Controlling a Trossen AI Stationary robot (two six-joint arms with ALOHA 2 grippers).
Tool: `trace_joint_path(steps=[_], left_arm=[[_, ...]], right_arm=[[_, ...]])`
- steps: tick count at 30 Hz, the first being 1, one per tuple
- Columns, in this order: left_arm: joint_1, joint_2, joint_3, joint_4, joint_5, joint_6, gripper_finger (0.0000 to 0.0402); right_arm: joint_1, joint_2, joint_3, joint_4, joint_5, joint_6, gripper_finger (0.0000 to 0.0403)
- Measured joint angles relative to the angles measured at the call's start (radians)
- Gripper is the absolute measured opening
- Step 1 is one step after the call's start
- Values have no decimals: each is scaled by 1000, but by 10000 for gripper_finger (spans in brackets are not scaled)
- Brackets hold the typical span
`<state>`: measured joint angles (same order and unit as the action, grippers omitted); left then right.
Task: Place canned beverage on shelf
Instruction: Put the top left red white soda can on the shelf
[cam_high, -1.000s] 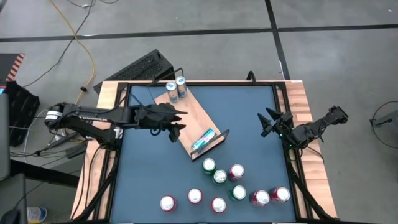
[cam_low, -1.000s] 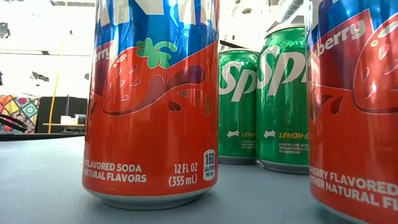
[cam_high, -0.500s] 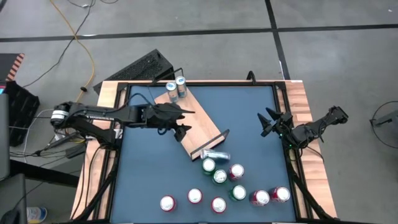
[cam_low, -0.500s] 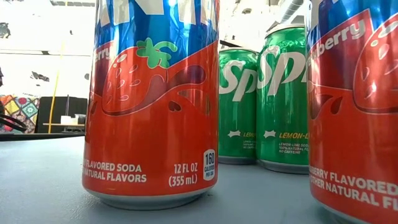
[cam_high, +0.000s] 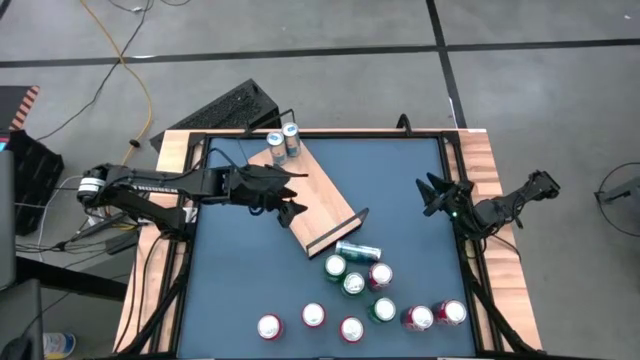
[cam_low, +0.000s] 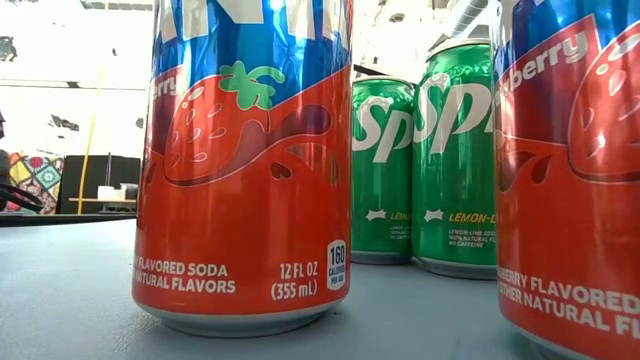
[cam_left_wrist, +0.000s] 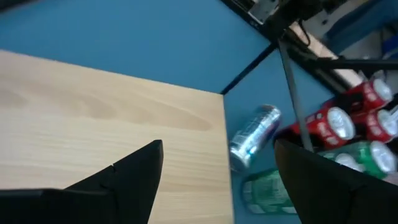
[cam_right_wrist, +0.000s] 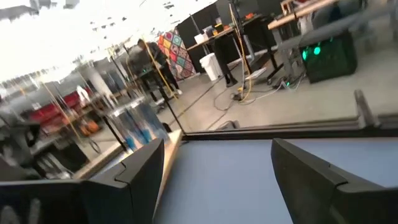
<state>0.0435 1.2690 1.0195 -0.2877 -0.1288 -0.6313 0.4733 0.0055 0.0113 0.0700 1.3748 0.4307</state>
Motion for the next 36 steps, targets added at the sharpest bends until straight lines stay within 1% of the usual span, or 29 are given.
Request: trace_joint_path(steps=[2, 5, 8, 9, 11, 12, 14, 16, 19, 23, 26, 28, 31, 33, 36], left_arm=[[2, 0, 0, 17, 23, -58, 293], [3, 0, 0, 93, 122, -119, 293], [0, 5, 2, 238, 249, -118, 293], [-3, 7, 15, 245, 272, -111, 293], [-16, 23, 69, 216, 274, -66, 293], [-24, 36, 111, 185, 267, -26, 293], [-40, 76, 212, 69, 243, 66, 293], [-52, 147, 350, -41, 198, 153, 293], [-60, 283, 570, -234, 157, 258, 293], [-60, 485, 842, -400, 150, 382, 293], [-60, 618, 1006, -506, 162, 560, 293], [-62, 698, 1096, -539, 165, 637, 293], [-63, 806, 1206, -564, 171, 678, 293], [-70, 860, 1266, -562, 176, 717, 293], [-89, 923, 1328, -564, 167, 842, 293]], right_arm=[[0, 1, 8, -6, -24, 4, 282], [0, 0, 13, -3, -56, 7, 282], [0, 0, 13, -5, -85, 7, 282], [0, 1, 14, -6, -92, 7, 282], [0, 1, 14, -6, -94, 7, 282], [1, 1, 14, -6, -94, 7, 282], [3, 1, 14, -12, -94, 7, 282], [3, 1, 14, -31, -94, 7, 282], [3, 1, 15, -63, -94, 7, 282], [3, 1, 16, -78, -95, 7, 282], [4, 1, 16, -88, -95, 7, 282], [4, 1, 16, -95, -96, 7, 282], [4, 1, 16, -96, -101, 7, 282], [4, 0, 17, -102, -102, 7, 282], [4, 1, 18, -116, -105, 7, 282]])
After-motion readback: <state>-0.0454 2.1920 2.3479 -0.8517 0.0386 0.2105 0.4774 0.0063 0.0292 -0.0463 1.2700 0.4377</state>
